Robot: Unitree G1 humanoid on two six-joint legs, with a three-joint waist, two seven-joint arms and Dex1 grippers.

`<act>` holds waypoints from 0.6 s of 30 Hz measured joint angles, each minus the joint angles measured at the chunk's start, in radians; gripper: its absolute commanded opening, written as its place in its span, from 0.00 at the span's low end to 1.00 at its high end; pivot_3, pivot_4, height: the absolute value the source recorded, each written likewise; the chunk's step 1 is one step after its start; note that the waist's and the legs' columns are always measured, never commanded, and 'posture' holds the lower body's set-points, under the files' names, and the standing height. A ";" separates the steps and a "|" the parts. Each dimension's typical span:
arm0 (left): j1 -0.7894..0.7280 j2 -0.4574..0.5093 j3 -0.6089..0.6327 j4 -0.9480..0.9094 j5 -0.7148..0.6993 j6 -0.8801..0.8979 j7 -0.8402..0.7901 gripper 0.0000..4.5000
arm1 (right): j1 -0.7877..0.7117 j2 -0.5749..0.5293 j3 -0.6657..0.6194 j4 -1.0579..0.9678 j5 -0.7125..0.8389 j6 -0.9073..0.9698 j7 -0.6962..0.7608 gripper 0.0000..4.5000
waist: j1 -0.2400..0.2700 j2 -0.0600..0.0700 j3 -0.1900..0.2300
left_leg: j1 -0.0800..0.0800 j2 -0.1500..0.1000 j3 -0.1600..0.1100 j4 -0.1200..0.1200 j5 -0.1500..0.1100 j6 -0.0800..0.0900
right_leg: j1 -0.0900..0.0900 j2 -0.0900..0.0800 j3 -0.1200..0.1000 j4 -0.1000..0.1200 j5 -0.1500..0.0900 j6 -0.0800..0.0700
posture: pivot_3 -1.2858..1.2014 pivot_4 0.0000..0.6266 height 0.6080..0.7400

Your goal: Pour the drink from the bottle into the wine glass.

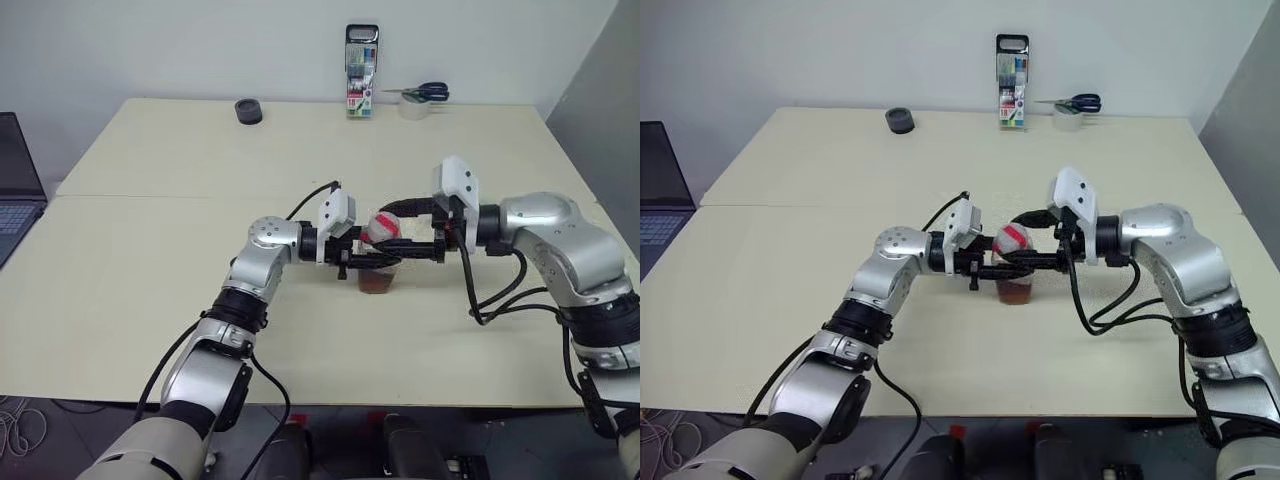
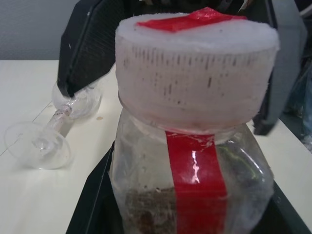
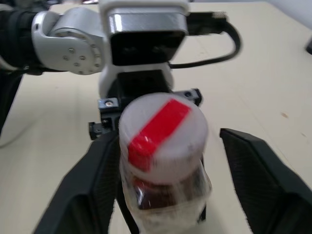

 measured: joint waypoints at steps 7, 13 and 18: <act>-0.021 -0.007 0.026 0.022 -0.006 0.012 0.029 0.39 | 0.274 0.136 -0.139 -0.457 0.060 0.161 -0.366 0.94 | 0.007 0.000 0.000 | 0.001 0.000 0.001 0.000 -0.001 0.001 | 0.000 0.001 0.000 0.001 0.000 0.000 | 0.52 0.24 1.00; -0.043 -0.013 0.026 0.063 -0.002 -0.006 0.021 0.39 | 0.330 0.307 0.022 -0.543 -0.172 0.153 -0.697 0.94 | 0.006 0.000 0.000 | 0.003 0.000 0.001 0.001 -0.001 0.002 | 0.000 0.003 0.001 0.006 0.000 0.000 | 0.52 0.24 1.00; -0.059 -0.017 0.026 0.076 0.002 -0.012 0.018 0.39 | 0.328 0.409 0.026 -0.525 -0.235 0.146 -0.807 0.94 | 0.005 0.000 0.000 | 0.003 0.000 0.001 0.000 0.001 -0.001 | 0.000 0.003 0.001 0.005 0.000 0.000 | 0.52 0.24 1.00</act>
